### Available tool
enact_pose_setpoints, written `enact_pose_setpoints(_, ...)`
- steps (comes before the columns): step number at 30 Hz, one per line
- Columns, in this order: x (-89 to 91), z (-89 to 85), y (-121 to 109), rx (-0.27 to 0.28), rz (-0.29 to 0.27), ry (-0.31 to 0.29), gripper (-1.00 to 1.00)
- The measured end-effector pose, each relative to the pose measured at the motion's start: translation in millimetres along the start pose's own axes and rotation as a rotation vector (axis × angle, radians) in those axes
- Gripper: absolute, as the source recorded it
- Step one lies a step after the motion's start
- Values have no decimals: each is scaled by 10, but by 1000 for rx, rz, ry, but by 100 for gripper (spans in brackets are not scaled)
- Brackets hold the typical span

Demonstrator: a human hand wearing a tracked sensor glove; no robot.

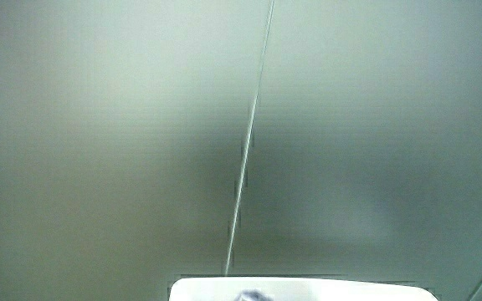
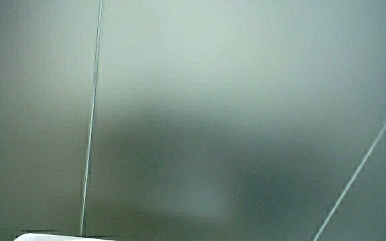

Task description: Place green brick

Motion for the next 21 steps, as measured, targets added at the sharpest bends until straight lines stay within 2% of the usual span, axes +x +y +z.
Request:
enact_pose_setpoints(2, 49, -92, 53, -9, -37, -22, 0)
enact_pose_setpoints(3, 61, -133, 65, -38, -43, -3, 0)
enact_pose_setpoints(4, 84, -177, 87, -45, -65, -15, 0)
enact_pose_setpoints(5, 99, -207, 101, -79, -79, -13, 0)
enact_pose_setpoints(7, 157, -266, 136, -85, -105, -15, 0)
enact_pose_setpoints(9, 179, -303, 142, -118, -113, -24, 0)
enact_pose_setpoints(12, 226, -375, 154, -106, -137, -77, 0)
enact_pose_setpoints(13, 231, -393, 147, -122, -127, -72, 0)
enact_pose_setpoints(14, 253, -413, 146, -135, -144, -72, 0)
enact_pose_setpoints(21, 252, -382, 108, -113, -141, -63, 0)
